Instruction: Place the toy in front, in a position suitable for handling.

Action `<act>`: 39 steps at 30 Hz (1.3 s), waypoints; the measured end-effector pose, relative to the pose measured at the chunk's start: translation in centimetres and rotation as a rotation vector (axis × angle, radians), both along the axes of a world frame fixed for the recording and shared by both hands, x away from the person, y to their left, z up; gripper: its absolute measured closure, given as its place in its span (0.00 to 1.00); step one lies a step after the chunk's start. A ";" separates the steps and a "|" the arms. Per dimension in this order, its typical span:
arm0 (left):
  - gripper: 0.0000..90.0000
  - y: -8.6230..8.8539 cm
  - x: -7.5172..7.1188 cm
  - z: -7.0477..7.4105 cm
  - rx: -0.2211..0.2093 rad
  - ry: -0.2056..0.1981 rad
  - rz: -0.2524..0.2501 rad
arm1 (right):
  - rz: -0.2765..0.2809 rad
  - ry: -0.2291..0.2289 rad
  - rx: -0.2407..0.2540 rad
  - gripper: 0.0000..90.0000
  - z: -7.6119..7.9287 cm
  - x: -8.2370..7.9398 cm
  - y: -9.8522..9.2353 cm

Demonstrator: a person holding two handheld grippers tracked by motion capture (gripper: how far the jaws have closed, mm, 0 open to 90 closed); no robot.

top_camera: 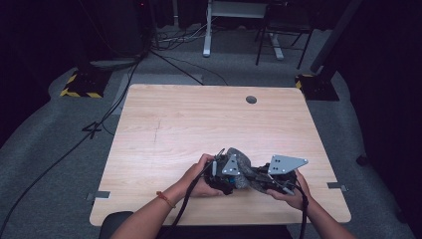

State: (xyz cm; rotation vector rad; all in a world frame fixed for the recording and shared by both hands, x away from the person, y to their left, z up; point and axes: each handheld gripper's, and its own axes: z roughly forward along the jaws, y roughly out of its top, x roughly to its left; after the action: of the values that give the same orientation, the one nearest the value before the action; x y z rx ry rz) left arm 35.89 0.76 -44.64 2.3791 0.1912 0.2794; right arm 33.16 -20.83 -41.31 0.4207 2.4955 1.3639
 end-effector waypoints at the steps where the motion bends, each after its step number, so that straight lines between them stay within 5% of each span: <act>1: 0.37 0.0 0.0 0.0 0.000 0.000 0.000 | 0.001 -0.008 -0.008 0.87 0.0 0.0 0.1; 7: 0.37 0.3 -0.1 0.4 -0.016 -0.014 0.013 | -0.021 -0.016 -0.031 0.87 -0.2 0.3 -0.2; 11: 0.37 0.8 -0.1 0.8 -0.045 -0.014 0.018 | -0.057 0.020 -0.060 0.87 -1.2 1.2 -1.1; 13: 0.37 1.2 0.0 1.1 -0.060 -0.015 0.024 | -0.079 0.026 -0.112 0.87 -1.9 1.6 -1.4; 19: 0.37 1.0 0.0 1.0 -0.051 -0.010 0.022 | -0.053 0.040 -0.047 0.87 -1.2 1.4 -1.3; 26: 0.37 0.2 -0.2 0.5 -0.019 -0.019 0.005 | -0.020 -0.011 -0.022 0.87 0.2 0.2 0.0; 30: 0.37 0.4 -0.2 0.7 -0.028 -0.024 0.019 | -0.035 -0.007 -0.030 0.87 0.0 0.6 -0.1; 36: 0.37 1.2 -0.2 1.4 -0.066 -0.037 0.021 | -0.094 0.034 -0.111 0.87 -2.0 1.9 -1.1; 39: 0.37 1.4 -0.2 1.7 -0.078 -0.036 0.023 | -0.101 0.026 -0.095 0.87 -2.2 2.1 -1.4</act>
State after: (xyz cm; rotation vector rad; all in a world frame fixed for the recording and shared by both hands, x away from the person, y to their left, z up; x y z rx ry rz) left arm 35.66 2.14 -42.98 2.2939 0.2089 0.3203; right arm 35.22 -22.28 -43.53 0.5384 2.5104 1.2050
